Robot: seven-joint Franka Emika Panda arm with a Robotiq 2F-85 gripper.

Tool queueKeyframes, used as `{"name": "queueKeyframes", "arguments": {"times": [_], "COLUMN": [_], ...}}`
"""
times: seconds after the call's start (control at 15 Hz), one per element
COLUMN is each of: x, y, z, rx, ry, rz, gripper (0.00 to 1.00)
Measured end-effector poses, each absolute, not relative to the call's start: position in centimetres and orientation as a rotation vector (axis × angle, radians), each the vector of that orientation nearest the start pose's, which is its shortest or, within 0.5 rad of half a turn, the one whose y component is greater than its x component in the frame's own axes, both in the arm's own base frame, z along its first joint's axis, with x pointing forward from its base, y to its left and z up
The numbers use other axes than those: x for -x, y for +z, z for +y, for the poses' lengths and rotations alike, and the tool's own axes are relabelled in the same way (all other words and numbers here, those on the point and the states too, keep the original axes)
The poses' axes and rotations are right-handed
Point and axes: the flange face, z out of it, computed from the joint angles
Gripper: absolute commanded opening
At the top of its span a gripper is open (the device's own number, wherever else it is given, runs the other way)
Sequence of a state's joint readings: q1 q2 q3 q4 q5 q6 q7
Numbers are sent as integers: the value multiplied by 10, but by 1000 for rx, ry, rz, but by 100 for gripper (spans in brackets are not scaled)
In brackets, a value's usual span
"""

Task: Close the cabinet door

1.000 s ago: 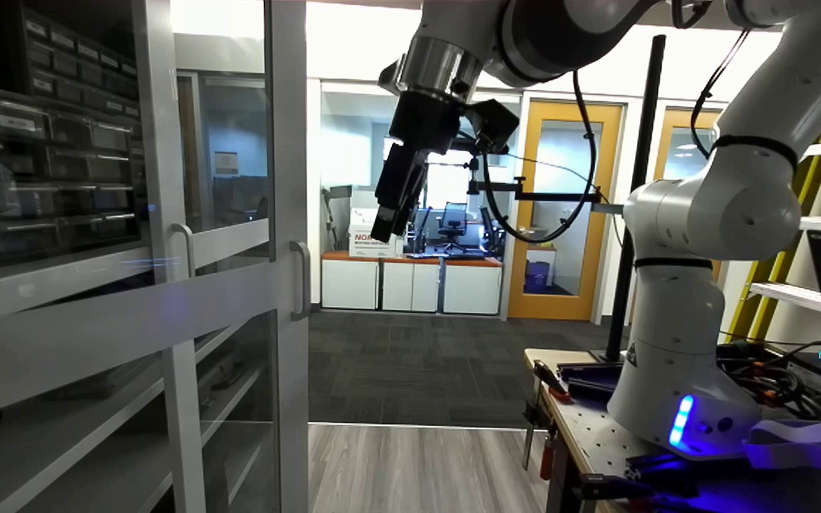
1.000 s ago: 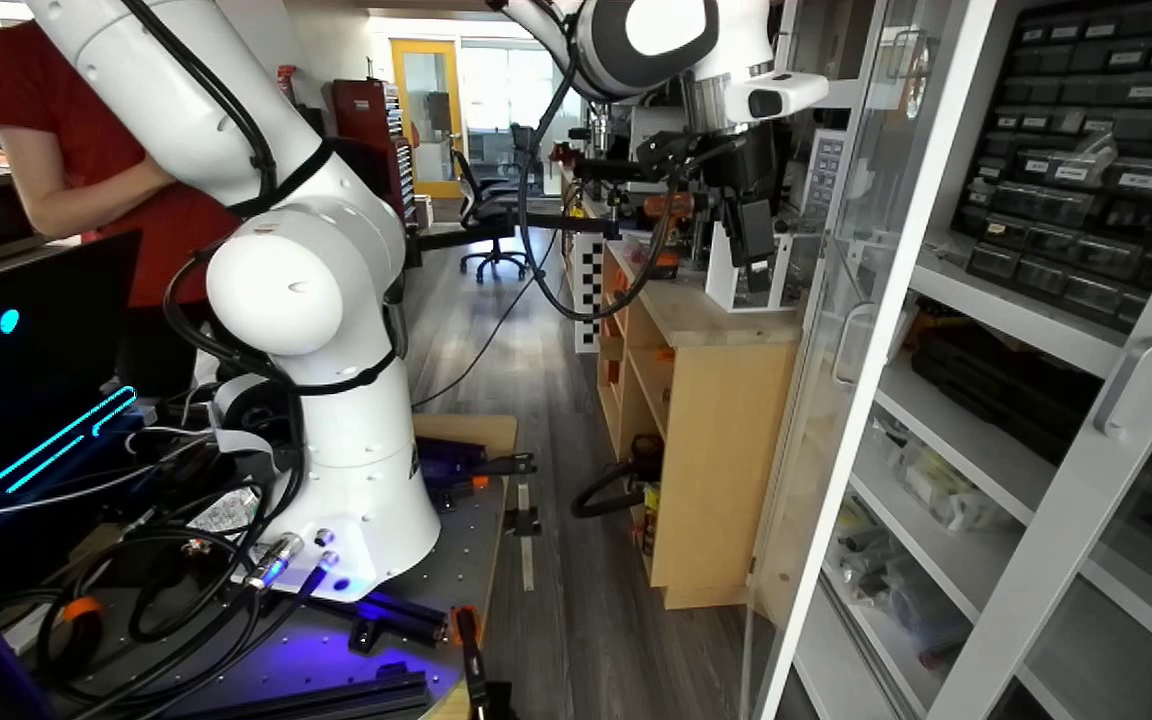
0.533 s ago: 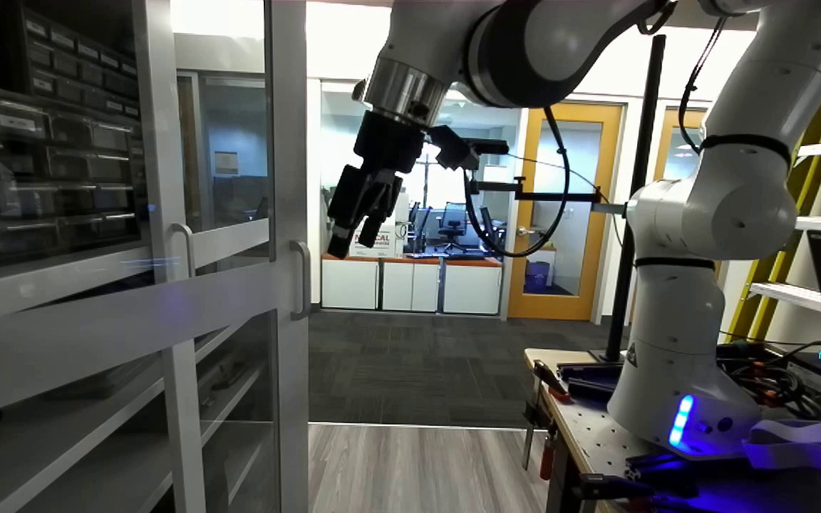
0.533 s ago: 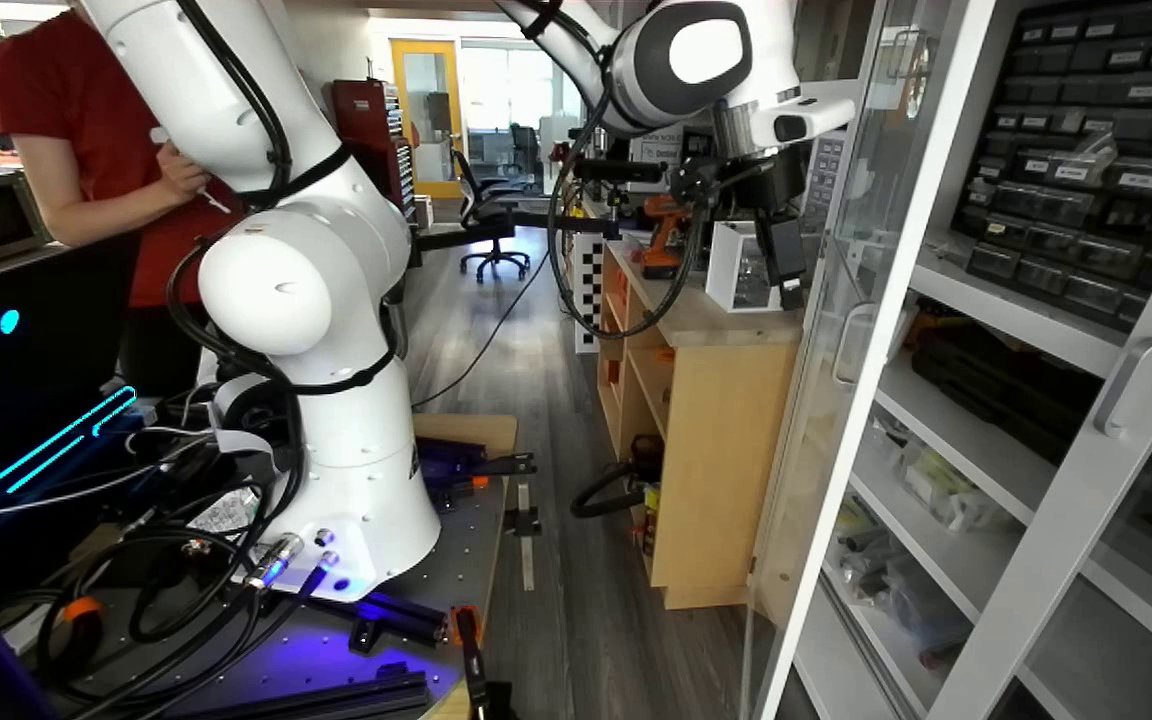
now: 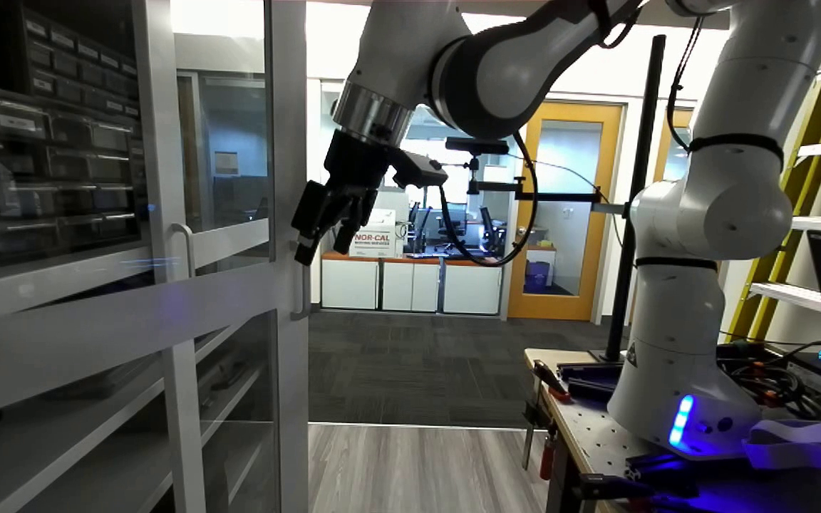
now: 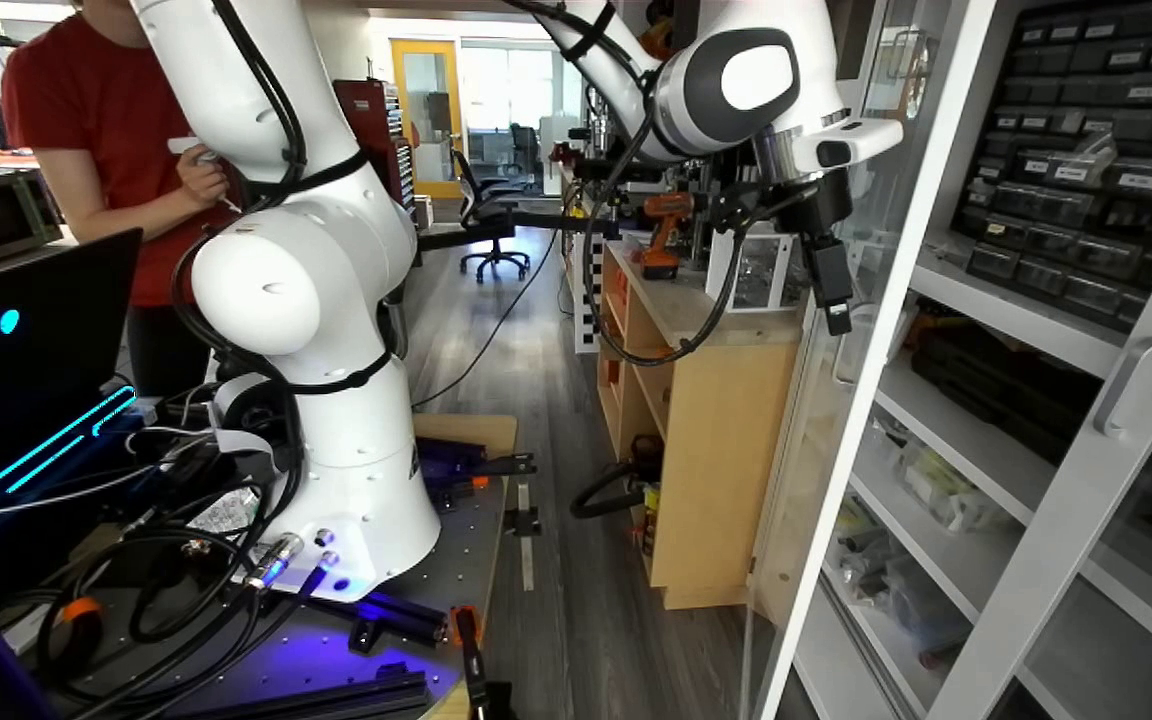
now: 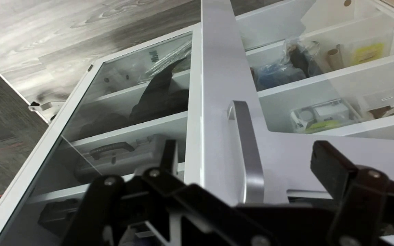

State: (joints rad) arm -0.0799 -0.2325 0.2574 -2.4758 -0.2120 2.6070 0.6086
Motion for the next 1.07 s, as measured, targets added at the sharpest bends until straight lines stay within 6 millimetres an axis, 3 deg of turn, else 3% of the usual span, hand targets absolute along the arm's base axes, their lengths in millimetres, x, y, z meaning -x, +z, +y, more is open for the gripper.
{"name": "queueKeyframes", "arguments": {"times": [0.07, 0.13, 0.27, 0.73, 0.93, 1.07], "x": [-476, -480, -488, -499, -499, -499], "y": [409, 407, 403, 405, 407, 407], "z": [91, 92, 95, 101, 94, 89], "rx": [3093, 3086, 3073, 3062, 3057, 3055], "ry": [-629, -628, -630, -663, -664, -664], "rz": [416, 419, 423, 436, 474, 495], "gripper": [100, 75, 67, 21, 2, 1]}}
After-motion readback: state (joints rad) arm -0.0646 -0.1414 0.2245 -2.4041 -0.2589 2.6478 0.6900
